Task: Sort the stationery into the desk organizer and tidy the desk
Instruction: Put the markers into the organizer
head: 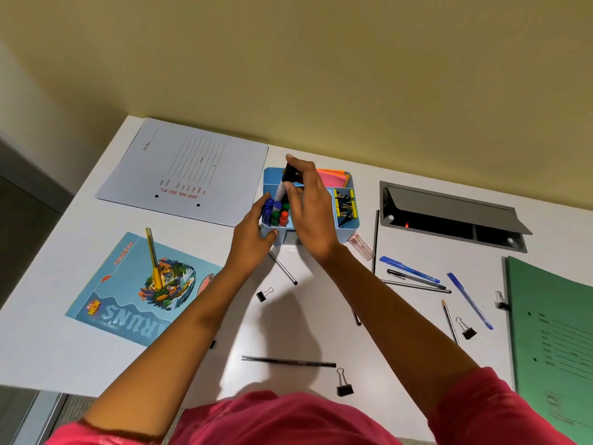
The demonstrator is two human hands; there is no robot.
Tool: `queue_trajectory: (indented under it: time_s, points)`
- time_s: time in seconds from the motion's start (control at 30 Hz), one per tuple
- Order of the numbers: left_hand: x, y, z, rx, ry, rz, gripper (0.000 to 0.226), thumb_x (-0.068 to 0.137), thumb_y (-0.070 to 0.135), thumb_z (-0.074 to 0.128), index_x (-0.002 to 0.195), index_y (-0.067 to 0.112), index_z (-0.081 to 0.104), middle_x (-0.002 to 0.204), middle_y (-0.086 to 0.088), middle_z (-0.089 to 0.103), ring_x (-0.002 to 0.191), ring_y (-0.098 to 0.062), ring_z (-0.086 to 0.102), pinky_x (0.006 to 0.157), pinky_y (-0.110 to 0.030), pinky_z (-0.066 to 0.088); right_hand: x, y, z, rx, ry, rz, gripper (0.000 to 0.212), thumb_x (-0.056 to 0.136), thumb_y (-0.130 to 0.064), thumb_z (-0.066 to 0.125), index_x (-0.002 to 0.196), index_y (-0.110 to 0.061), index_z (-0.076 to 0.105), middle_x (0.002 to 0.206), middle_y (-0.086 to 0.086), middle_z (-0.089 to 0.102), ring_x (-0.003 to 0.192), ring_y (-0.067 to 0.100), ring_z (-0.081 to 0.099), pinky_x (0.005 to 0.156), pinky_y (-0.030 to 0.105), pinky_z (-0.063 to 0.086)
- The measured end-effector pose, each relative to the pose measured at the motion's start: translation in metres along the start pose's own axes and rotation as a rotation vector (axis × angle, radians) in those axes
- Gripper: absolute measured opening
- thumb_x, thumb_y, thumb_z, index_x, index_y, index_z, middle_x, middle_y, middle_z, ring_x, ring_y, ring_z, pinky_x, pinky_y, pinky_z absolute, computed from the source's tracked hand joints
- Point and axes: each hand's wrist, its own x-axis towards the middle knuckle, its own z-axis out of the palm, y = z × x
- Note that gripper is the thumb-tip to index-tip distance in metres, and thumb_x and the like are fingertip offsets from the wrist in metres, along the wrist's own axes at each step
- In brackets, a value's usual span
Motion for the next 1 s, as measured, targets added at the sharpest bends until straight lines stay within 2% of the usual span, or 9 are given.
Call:
queue_trajectory:
  time_s: [0.07, 0.2, 0.3, 0.37, 0.47, 0.6, 0.7, 0.87, 1.0]
  points:
    - [0.001, -0.002, 0.0, -0.025, -0.006, 0.001, 0.07, 0.087, 0.006, 0.064, 0.146, 0.022, 0.031, 0.145, -0.001, 0.043, 0.13, -0.02, 0.046, 0.095, -0.019, 0.039, -0.003, 0.005, 0.003, 0.014, -0.071, 0.024, 0.037, 0.098, -0.005, 0.044, 0.134, -0.012, 0.045, 0.125, 0.007, 0.056, 0.109, 0.012, 0.057, 0.086, 0.008, 0.044]
    - [0.0, -0.003, 0.001, -0.039, 0.003, -0.017, 0.072, 0.086, 0.009, 0.065, 0.147, 0.023, 0.029, 0.145, -0.001, 0.044, 0.13, -0.021, 0.047, 0.095, -0.021, 0.04, -0.005, 0.009, 0.009, -0.022, -0.096, 0.005, 0.038, 0.099, -0.009, 0.043, 0.137, -0.012, 0.043, 0.13, 0.008, 0.054, 0.117, 0.016, 0.054, 0.088, 0.0, 0.036]
    - [-0.002, 0.0, 0.005, -0.004, 0.029, -0.029, 0.071, 0.091, 0.013, 0.06, 0.149, 0.022, 0.022, 0.148, -0.002, 0.04, 0.131, -0.021, 0.045, 0.095, -0.02, 0.037, 0.0, 0.008, 0.011, -0.041, -0.106, -0.007, 0.039, 0.1, -0.01, 0.043, 0.138, -0.015, 0.043, 0.131, 0.006, 0.053, 0.118, 0.013, 0.052, 0.092, 0.005, 0.037]
    - [-0.005, 0.0, 0.008, -0.031, 0.085, -0.085, 0.067, 0.095, 0.014, 0.054, 0.15, 0.023, 0.018, 0.152, -0.003, 0.035, 0.135, -0.022, 0.04, 0.101, -0.025, 0.037, 0.002, 0.009, 0.012, -0.056, -0.115, -0.023, 0.038, 0.1, -0.01, 0.042, 0.138, -0.015, 0.043, 0.131, 0.006, 0.053, 0.118, 0.013, 0.052, 0.092, 0.008, 0.037]
    - [-0.01, -0.004, 0.011, -0.152, 0.185, -0.245, 0.056, 0.098, 0.016, 0.048, 0.148, 0.022, 0.024, 0.151, -0.005, 0.035, 0.138, -0.022, 0.036, 0.106, -0.031, 0.035, 0.003, 0.011, 0.013, -0.075, -0.104, -0.028, 0.038, 0.1, -0.009, 0.042, 0.137, -0.012, 0.043, 0.13, 0.008, 0.054, 0.116, 0.014, 0.052, 0.089, 0.006, 0.035]
    - [-0.014, -0.012, 0.014, -0.169, 0.167, -0.333, 0.044, 0.099, 0.027, 0.043, 0.142, 0.019, 0.039, 0.145, -0.002, 0.044, 0.132, -0.021, 0.043, 0.105, -0.03, 0.035, 0.004, 0.01, 0.015, -0.095, -0.11, -0.037, 0.035, 0.1, -0.009, 0.043, 0.135, -0.01, 0.045, 0.125, 0.009, 0.056, 0.111, 0.016, 0.054, 0.086, 0.01, 0.039]
    - [-0.012, -0.01, 0.015, -0.182, 0.169, -0.338, 0.039, 0.1, 0.032, 0.039, 0.138, 0.023, 0.045, 0.14, -0.001, 0.05, 0.125, -0.021, 0.048, 0.103, -0.031, 0.038, 0.004, 0.012, 0.016, -0.085, -0.107, -0.055, 0.033, 0.1, -0.009, 0.042, 0.132, -0.006, 0.047, 0.124, 0.012, 0.057, 0.11, 0.02, 0.057, 0.08, 0.0, 0.036]
    - [-0.008, 0.0, 0.008, -0.178, 0.195, -0.221, 0.037, 0.101, 0.024, 0.039, 0.136, 0.028, 0.047, 0.139, 0.003, 0.052, 0.124, -0.015, 0.049, 0.098, -0.022, 0.036, 0.0, 0.013, 0.018, -0.098, -0.098, -0.119, 0.03, 0.096, 0.001, 0.045, 0.125, 0.001, 0.052, 0.121, 0.015, 0.06, 0.107, 0.022, 0.059, 0.087, 0.01, 0.038]
    - [-0.008, 0.003, 0.006, -0.163, 0.199, -0.193, 0.039, 0.1, 0.017, 0.041, 0.135, 0.029, 0.049, 0.136, 0.004, 0.055, 0.121, -0.015, 0.052, 0.093, -0.018, 0.036, 0.006, 0.02, 0.021, -0.085, -0.182, -0.064, 0.021, 0.096, -0.001, 0.044, 0.115, -0.002, 0.053, 0.12, 0.011, 0.061, 0.106, 0.016, 0.058, 0.085, 0.0, 0.037]
